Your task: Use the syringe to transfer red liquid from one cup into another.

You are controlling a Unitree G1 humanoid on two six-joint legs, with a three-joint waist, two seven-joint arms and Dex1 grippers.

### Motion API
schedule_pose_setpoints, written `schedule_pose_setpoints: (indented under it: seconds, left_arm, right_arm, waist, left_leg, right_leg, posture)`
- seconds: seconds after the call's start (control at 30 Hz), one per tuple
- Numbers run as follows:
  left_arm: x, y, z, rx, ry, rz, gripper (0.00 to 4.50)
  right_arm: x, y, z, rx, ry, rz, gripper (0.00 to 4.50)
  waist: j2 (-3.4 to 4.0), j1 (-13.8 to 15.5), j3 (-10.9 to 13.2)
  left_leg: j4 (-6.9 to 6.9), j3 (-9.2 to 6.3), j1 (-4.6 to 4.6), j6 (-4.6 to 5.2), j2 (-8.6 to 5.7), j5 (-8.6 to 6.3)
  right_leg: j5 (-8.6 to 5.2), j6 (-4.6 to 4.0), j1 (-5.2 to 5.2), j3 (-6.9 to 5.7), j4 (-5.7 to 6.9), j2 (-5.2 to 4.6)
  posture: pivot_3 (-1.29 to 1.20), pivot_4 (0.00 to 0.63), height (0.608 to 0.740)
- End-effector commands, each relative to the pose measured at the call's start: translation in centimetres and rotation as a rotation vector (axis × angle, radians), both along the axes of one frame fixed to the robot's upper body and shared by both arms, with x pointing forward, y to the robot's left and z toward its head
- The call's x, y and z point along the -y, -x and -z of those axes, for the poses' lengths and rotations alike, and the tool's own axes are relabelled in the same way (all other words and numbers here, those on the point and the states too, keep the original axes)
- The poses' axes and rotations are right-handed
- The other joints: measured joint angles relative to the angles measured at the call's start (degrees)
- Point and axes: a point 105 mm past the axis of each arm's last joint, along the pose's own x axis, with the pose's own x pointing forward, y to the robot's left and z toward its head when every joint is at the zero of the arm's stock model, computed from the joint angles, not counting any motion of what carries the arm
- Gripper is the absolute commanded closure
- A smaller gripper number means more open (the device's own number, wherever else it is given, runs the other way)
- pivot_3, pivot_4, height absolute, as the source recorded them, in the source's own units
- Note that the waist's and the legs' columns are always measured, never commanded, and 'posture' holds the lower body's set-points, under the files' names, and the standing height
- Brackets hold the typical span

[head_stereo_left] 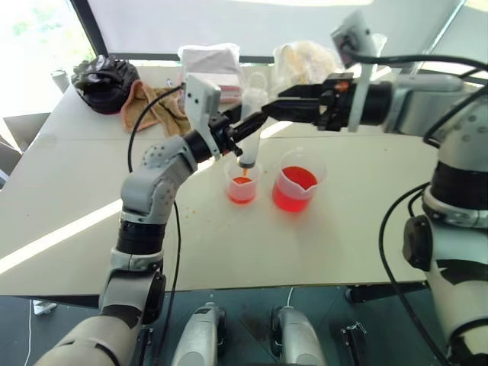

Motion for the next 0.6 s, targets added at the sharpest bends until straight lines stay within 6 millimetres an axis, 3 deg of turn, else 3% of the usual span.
schedule_pose_setpoints:
  seconds: [0.03,0.23,0.37,0.6]
  left_arm:
    - [-0.3,0.9,-1.8,0.063,0.032,0.005,3.04]
    - [-0.6,1.3,-1.9,0.038,0.039,0.006,3.04]
    - [-1.5,1.2,-3.4,-0.007,0.107,0.002,3.04]
    - [-7.2,-2.5,-7.5,-0.333,0.427,-0.119,3.04]
  right_arm:
    - [1.6,0.5,-1.1,0.054,-0.018,0.014,1.01]
    - [3.8,2.5,-0.1,0.049,-0.001,-0.003,1.01]
    - [4.8,2.9,1.1,0.027,0.028,0.034,1.01]
    - [4.8,2.6,2.4,0.004,0.032,0.070,1.01]
  waist:
    - [0.00,0.00,0.00]
    - [0.00,0.12,0.00]
    - [-0.01,0.11,0.01]
    - [-0.03,0.11,0.02]
  left_leg:
    - [0.00,-0.01,0.00,0.00,0.01,0.00]
    - [0.00,0.00,-0.05,0.00,-0.01,0.00]
    - [0.00,-0.03,-0.03,0.00,0.01,0.00]
    - [0.02,-0.06,-0.01,0.00,0.01,0.00]
  right_leg:
    - [0.00,0.00,0.00,-0.01,0.00,0.00]
    - [-0.01,-0.01,-0.01,0.00,-0.05,-0.03]
    - [-0.01,-0.02,0.00,0.00,-0.04,-0.03]
    - [-0.01,0.03,-0.01,0.00,-0.02,-0.02]
  posture:
    - [0.00,0.150,0.740]
    - [0.00,0.150,0.740]
    - [0.00,0.150,0.740]
    - [0.00,0.150,0.740]
